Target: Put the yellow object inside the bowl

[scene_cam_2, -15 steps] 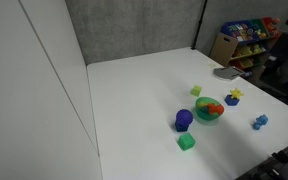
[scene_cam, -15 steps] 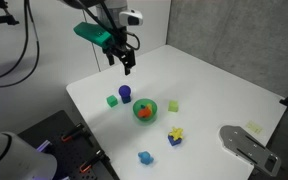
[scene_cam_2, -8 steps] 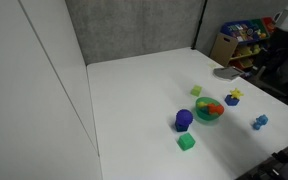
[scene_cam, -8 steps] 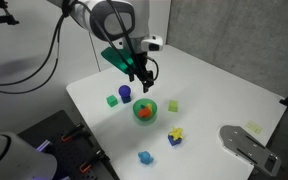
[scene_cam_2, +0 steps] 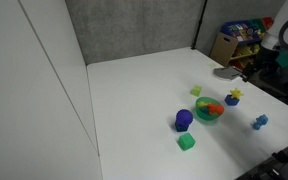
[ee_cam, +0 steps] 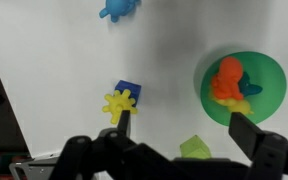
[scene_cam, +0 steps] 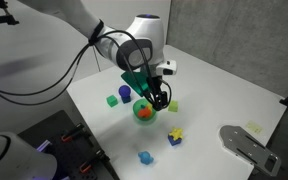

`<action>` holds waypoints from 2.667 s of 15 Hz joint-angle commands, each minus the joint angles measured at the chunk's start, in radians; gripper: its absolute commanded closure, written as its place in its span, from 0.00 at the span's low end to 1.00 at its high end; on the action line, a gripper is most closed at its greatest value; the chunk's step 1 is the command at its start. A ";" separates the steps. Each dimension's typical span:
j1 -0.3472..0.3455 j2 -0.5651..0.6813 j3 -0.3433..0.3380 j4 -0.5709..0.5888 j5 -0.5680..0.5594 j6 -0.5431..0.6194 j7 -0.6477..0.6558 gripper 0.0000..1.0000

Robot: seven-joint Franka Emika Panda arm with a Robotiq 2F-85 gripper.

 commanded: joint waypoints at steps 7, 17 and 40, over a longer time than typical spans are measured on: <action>0.004 0.284 -0.111 0.184 -0.051 0.056 0.116 0.00; -0.001 0.326 -0.120 0.186 -0.025 0.124 0.099 0.00; -0.037 0.642 -0.089 0.282 0.157 0.524 0.033 0.00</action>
